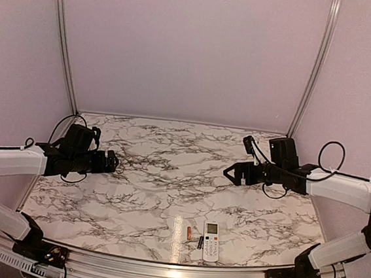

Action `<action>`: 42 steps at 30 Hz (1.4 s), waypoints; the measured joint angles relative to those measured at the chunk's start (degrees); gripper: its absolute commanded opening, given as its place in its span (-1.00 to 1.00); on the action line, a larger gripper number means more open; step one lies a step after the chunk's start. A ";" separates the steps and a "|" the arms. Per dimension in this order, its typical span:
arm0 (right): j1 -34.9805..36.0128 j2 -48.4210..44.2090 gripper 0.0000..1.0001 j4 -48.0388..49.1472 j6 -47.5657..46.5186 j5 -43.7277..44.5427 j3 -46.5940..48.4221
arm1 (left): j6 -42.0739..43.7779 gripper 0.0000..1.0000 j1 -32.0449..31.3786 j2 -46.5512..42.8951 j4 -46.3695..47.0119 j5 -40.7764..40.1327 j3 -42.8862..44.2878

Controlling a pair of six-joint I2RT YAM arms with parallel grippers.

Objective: Load the batteries into the remote control
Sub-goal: Pick up the remote control from the corner of the board.

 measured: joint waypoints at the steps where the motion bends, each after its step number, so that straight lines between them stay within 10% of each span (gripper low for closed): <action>1: 1.03 0.00 0.99 -0.81 -0.15 0.22 0.50 | 0.15 0.99 -0.55 -0.02 0.02 -0.02 0.22; 42: 39.85 7.82 0.71 -32.37 19.61 14.19 4.57 | -6.71 0.98 -13.66 -2.27 2.71 -10.51 -4.07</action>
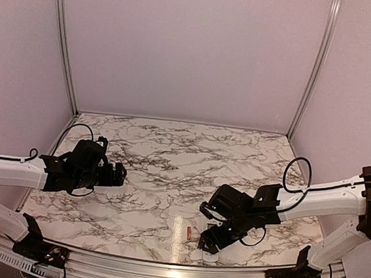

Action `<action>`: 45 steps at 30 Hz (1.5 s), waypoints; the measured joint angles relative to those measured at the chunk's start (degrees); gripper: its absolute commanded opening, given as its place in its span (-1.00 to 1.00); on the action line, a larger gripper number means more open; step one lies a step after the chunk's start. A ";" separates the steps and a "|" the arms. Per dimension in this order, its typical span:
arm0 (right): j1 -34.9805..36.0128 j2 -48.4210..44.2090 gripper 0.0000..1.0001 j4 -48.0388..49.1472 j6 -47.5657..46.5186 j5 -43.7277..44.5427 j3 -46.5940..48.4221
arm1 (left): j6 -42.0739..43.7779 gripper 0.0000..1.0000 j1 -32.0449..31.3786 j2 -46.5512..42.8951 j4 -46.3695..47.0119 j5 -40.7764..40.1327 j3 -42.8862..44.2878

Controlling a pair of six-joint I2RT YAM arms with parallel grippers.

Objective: Load the batteries into the remote control
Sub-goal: Pick up the remote control from the corner of the board.

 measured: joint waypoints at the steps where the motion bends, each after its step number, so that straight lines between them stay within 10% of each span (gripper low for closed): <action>1: 0.17 0.28 0.71 -0.31 0.26 0.35 0.22 | -0.02 0.98 -0.04 -0.24 0.17 0.00 -0.20; 45: -8.90 2.95 0.10 1.60 1.03 5.11 -2.25 | -0.68 0.98 -0.13 -3.02 2.97 -0.44 -3.10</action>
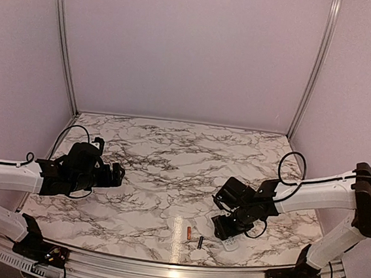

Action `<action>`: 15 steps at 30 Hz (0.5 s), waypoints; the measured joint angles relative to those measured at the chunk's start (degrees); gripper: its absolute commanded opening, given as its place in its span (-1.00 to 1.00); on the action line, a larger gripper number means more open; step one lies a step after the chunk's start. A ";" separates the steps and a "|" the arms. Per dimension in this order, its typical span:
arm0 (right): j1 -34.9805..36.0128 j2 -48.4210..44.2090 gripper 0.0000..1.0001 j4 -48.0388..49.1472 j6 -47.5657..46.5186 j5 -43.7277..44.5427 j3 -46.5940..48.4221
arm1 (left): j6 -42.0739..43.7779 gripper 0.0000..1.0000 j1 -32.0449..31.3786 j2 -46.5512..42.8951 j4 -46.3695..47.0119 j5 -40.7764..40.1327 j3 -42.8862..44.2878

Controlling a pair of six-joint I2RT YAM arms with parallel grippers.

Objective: Load the batteries into the remote control
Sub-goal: Pick up the remote control from the corner of the board.

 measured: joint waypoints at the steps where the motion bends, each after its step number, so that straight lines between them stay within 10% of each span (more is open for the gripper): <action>1: -0.74 0.02 0.05 0.26 -0.66 -0.33 0.00 | 0.00 0.98 0.00 0.00 0.07 0.02 -0.09; 15: -10.49 0.26 -0.15 2.73 -11.21 -6.08 7.26 | 2.27 0.98 0.00 -3.08 6.08 5.07 -2.36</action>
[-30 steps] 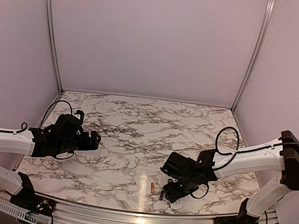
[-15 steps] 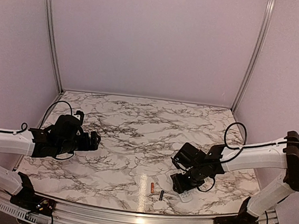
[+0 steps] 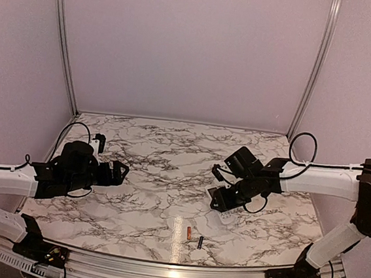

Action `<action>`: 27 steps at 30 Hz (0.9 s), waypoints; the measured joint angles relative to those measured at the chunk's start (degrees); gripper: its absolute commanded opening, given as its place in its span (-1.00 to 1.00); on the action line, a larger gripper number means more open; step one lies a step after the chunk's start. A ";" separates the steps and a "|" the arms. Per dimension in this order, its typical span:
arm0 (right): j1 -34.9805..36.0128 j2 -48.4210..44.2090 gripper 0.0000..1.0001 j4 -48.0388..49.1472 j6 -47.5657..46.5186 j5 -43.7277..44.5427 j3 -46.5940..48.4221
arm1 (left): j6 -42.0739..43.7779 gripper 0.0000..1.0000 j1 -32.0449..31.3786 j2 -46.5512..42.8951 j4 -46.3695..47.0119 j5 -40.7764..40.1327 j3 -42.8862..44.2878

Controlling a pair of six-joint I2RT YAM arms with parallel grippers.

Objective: Load the batteries into the remote control
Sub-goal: Pick up the remote control from the corner of the board, then pass from the right arm to the left

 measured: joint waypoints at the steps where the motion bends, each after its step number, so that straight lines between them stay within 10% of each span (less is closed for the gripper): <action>1: -0.35 0.00 -0.15 0.48 -0.61 -0.63 1.70 | 0.28 0.98 0.00 -0.61 0.90 0.81 -0.17; 17: -1.79 -4.98 -0.14 30.75 1.11 -30.51 9.01 | 2.51 0.98 -5.01 -7.63 26.73 19.43 -4.92; 27: 1.68 -5.55 -0.12 45.92 6.56 -39.87 6.54 | 4.68 0.97 -15.26 4.09 38.62 23.17 -1.40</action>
